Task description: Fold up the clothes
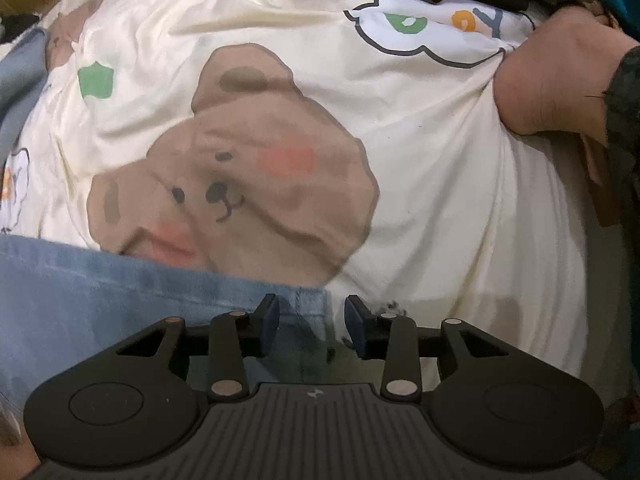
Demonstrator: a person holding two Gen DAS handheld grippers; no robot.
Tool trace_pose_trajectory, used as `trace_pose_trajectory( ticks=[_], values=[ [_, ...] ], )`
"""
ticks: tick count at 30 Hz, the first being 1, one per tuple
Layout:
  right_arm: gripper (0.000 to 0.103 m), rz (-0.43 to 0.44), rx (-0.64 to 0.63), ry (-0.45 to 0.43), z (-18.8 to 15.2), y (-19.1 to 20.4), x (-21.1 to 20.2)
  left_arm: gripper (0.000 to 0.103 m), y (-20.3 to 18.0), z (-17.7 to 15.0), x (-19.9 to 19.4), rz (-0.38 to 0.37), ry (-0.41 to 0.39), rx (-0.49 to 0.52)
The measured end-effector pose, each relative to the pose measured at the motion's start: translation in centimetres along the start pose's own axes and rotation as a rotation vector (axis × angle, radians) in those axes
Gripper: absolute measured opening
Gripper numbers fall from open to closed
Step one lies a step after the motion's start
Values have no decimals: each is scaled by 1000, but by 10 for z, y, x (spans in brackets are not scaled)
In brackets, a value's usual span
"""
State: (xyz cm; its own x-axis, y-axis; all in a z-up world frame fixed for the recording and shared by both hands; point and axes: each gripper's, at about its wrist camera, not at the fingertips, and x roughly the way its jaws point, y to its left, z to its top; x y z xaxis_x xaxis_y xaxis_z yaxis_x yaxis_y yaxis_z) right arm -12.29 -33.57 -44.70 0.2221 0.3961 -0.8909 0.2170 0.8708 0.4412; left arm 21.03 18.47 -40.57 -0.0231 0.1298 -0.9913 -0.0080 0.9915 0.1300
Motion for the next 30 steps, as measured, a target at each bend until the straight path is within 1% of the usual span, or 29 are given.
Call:
trace_pose_trajectory(
  ticks=[4,5,6,7,8,10,13,17,20,22,23,24,26,30],
  values=[
    [45,13,-17,0,0,4,9,37,2,-2,2,13,-2,-5],
    [42,18,-23,3,-1,6,11,37,3,-4,1,17,-7,-2],
    [32,22,-30,6,-2,8,14,37,3,-5,1,21,-13,0],
    [26,18,-36,12,-3,10,14,33,5,-7,0,22,-21,-3],
    [14,4,-42,20,-3,12,13,30,8,-10,-1,22,-32,-12],
    [12,-19,-36,36,-3,14,7,22,15,-15,-6,11,-51,-18],
    [11,-66,-5,44,-1,24,-14,15,34,-22,-16,-37,-70,-66],
    [11,-119,-22,61,-4,38,-33,14,63,-28,-34,-119,-94,-134],
    [11,-136,-15,71,-11,37,-46,13,82,-32,-49,-172,-117,-162],
    [11,-144,-14,70,-13,36,-48,13,95,-34,-58,-208,-130,-182],
    [10,-148,-13,68,-14,36,-48,13,97,-35,-59,-226,-131,-197],
    [11,-152,-13,66,-14,36,-47,13,91,-33,-60,-245,-133,-211],
    [11,-159,-12,62,-16,36,-47,14,84,-21,-59,-274,-134,-221],
    [11,-174,-11,53,-19,36,-46,18,73,-11,-45,-329,-121,-224]
  ],
)
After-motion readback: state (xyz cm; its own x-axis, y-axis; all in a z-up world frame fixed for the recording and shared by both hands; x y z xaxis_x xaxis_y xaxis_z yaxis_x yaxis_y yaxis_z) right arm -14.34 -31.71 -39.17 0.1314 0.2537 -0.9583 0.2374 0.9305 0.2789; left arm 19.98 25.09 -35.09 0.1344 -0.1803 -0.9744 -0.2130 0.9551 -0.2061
